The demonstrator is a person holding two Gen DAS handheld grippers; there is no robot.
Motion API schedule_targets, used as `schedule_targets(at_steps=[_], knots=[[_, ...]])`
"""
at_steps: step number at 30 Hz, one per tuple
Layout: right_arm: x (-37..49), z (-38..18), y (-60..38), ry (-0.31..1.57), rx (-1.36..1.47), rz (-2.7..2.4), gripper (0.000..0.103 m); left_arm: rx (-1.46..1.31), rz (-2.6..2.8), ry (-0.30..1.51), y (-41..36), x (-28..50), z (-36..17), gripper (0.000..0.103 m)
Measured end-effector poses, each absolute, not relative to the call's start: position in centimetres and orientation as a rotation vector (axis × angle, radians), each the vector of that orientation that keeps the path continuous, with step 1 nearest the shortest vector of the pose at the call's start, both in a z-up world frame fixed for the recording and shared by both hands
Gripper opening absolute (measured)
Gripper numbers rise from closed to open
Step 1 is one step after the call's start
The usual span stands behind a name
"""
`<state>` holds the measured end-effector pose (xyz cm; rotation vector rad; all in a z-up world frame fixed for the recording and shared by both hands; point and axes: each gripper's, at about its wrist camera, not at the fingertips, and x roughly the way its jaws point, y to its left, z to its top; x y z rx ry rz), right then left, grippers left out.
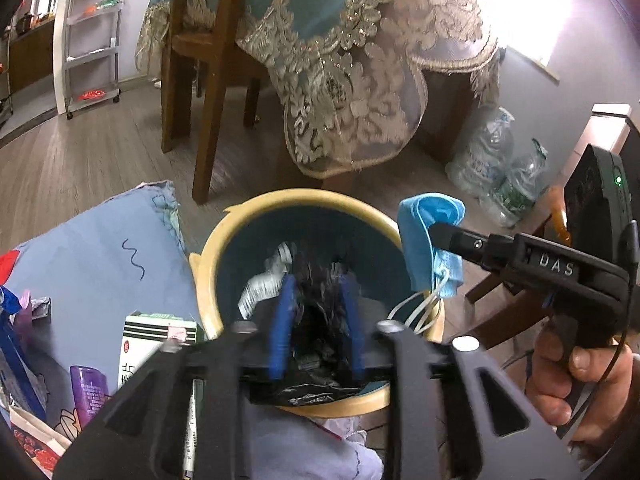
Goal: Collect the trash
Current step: 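Carry the black bag and blue mask over the bin and open both grippers, then move the left gripper to the cushion and grasp the white tissue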
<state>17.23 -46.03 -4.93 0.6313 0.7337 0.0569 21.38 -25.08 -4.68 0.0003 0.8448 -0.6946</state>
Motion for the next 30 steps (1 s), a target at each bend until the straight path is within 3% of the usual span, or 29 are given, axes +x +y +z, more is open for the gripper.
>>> schedule_targets(at_steps=[1,4,8,11,13,16,30], knots=[[17.4,-5.0,-46.0,0.737,0.633,0.056,0.024,-0.012,-0.701,0.841,-24.8,21.4,-4.7,0.053],[17.6,-5.3,-45.7,0.747,0.623,0.045,0.025,-0.024,-0.69,0.823,-24.1,21.4,-4.4,0.065],[17.8,-5.4,-45.5,0.752,0.602,0.031,0.034,-0.055,-0.661,0.811,-22.8,21.6,-3.9,0.073],[17.5,-5.2,-45.4,0.74,0.592,0.018,0.057,-0.073,-0.639,0.799,-21.7,21.6,-3.6,0.079],[17.3,-5.0,-45.5,0.726,0.591,0.004,0.079,-0.081,-0.622,0.793,-21.2,21.6,-3.3,0.086],[17.1,-4.9,-45.4,0.715,0.584,-0.009,0.094,-0.09,-0.591,0.752,-20.1,21.2,-2.5,0.097],[16.6,-4.2,-43.7,0.711,0.428,-0.069,0.098,-0.068,-0.513,0.691,-16.4,19.6,-0.7,0.097]])
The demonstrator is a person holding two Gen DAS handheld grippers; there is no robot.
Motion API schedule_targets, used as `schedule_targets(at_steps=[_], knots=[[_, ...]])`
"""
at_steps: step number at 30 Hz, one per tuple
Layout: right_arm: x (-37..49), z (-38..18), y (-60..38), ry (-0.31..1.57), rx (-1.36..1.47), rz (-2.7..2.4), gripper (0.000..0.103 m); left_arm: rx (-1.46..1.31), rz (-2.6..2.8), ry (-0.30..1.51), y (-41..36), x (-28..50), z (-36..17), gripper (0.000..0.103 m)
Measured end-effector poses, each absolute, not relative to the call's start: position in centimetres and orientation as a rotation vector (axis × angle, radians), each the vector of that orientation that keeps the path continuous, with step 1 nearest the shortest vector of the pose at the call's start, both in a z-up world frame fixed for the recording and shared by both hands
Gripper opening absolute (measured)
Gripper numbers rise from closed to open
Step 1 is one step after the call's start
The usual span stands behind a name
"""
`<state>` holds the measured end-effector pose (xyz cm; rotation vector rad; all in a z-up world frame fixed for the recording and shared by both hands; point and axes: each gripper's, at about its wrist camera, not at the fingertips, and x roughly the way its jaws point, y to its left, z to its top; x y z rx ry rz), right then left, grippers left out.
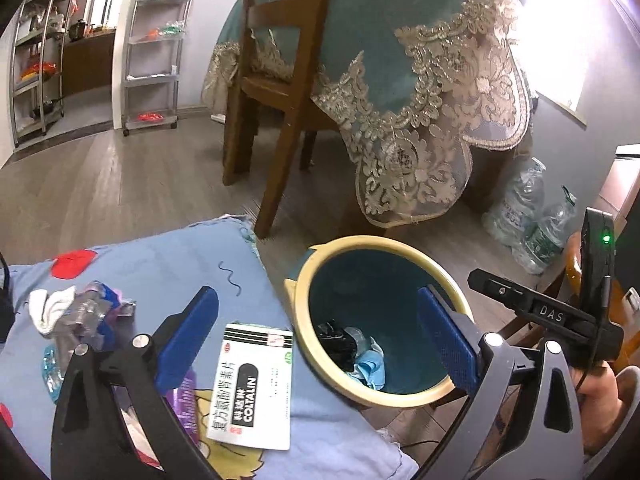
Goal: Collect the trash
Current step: 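Move the left gripper to the cushion and grasp the white tissue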
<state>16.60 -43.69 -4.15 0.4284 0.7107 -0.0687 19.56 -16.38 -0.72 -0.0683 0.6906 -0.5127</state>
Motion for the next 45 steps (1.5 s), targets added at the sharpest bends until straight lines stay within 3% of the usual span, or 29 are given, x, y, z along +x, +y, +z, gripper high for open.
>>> schedule_targets(at_steps=[22,34,45], knots=[[16.4,-3.6,-42.4,0.709,0.434,0.003,0.098,-0.143,-0.242,0.72,0.8,20.0,1.9,0.097],[16.3,-2.9,-39.3,0.723,0.372,0.064,0.098,-0.211,-0.098,0.859,8.9,22.0,-3.5,0.095],[16.3,-3.3,-34.3,0.785,0.309,0.161,0.098,-0.302,-0.04,0.925,9.9,26.5,-7.3,0.095]])
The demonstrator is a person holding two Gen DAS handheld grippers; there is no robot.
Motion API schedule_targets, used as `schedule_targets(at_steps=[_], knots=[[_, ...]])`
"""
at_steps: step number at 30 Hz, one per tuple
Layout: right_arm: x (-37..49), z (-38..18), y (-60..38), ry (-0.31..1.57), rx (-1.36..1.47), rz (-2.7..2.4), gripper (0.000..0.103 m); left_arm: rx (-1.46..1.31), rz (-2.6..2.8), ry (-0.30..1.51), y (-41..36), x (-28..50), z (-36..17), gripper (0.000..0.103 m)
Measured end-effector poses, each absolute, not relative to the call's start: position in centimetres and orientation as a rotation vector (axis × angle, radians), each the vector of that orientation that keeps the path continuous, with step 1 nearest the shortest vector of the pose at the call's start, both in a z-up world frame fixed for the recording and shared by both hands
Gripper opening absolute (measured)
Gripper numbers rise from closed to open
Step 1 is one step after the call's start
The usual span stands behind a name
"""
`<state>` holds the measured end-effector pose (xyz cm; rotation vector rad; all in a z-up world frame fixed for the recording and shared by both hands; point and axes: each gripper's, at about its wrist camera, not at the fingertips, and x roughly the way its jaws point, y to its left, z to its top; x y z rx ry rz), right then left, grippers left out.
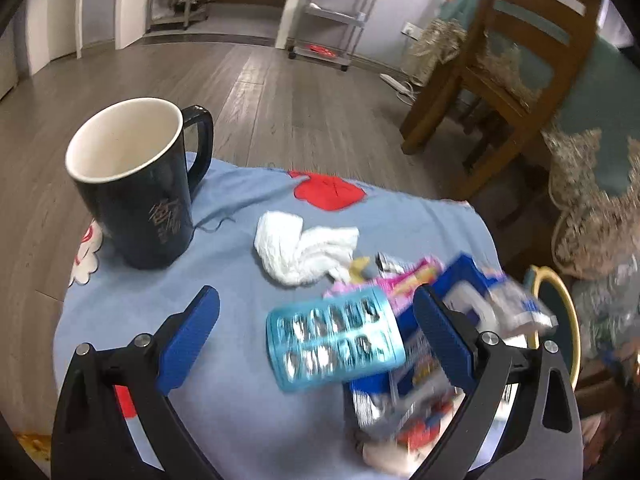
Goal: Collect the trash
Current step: 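Move the left gripper to the cushion and grasp the white tissue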
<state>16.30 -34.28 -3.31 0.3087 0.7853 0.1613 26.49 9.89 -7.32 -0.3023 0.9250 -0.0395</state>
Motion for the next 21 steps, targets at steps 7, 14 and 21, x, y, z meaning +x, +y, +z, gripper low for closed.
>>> schedule_targets(at_steps=[7,14,21], knots=[[16.1,-3.5,-31.0,0.832,0.281,0.211,0.098,-0.303,0.0,0.989,9.8,30.5,-10.2,0.076],[16.1,-3.9,-27.2,0.877,0.254,0.276,0.098,-0.196,0.044,1.064,9.0,32.5,-12.9,0.02],[16.9,-4.0,-23.0,0.902,0.232,0.358,0.098,-0.176,0.026,0.997,9.1,31.6,-10.8,0.007]])
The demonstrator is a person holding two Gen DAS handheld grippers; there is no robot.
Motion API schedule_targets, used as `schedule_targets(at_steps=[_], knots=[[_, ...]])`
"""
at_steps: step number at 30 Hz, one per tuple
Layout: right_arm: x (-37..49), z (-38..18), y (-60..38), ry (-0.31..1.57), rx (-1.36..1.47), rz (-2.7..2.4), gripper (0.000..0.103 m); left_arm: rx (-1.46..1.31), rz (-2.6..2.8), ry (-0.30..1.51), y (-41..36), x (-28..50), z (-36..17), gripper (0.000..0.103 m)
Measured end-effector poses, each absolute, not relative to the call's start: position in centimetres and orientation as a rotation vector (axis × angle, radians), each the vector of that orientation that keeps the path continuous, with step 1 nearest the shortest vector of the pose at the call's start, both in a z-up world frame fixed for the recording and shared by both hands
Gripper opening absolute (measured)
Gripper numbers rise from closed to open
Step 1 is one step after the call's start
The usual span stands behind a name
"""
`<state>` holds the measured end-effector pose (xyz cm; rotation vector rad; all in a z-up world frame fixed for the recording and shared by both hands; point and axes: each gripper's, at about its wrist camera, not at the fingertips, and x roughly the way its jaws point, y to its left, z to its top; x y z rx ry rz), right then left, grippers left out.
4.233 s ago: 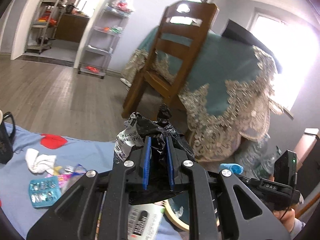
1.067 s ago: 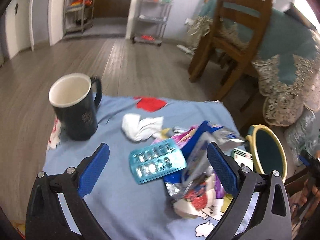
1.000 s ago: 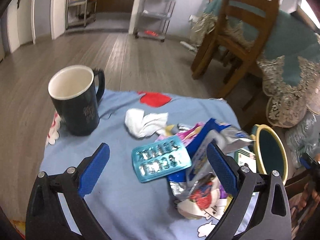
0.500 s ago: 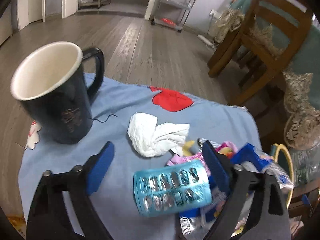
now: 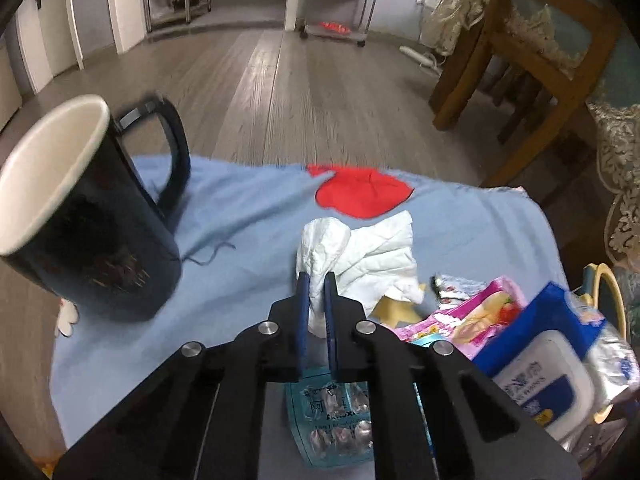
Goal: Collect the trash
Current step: 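Grasp the blue-and-silver wet-wipes pack with the right gripper while the left holds the tissue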
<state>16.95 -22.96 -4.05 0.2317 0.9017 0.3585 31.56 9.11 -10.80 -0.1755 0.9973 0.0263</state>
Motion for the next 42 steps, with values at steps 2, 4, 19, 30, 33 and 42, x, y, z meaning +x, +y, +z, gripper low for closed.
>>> schedule_targets(at_steps=[2,4,19,30,33,42], knots=[[17.5,-3.8,-21.8,0.899,0.229,0.379,0.098,-0.188,0.034,0.957,9.5,30.9,-9.5,0.006],[18.1,-3.3,-20.4,0.891,0.23,0.405,0.098,-0.228,0.03,0.925,10.0,30.2,-8.3,0.006],[27.0,-5.7,-11.2,1.016,0.324,0.403,0.097,-0.348,-0.055,0.687,10.9,18.7,-0.5,0.007],[27.4,-6.1,-13.3,1.015,0.442,0.4,0.053,-0.407,-0.07,0.727,10.5,20.6,-2.6,0.007],[27.1,-5.2,-14.5,0.985,0.483,0.399,0.053,-0.399,-0.065,0.73,10.2,20.7,-2.9,0.007],[25.3,-3.0,-18.9,0.907,0.545,0.382,0.052,-0.37,-0.077,0.758,9.5,21.1,-3.5,0.007]])
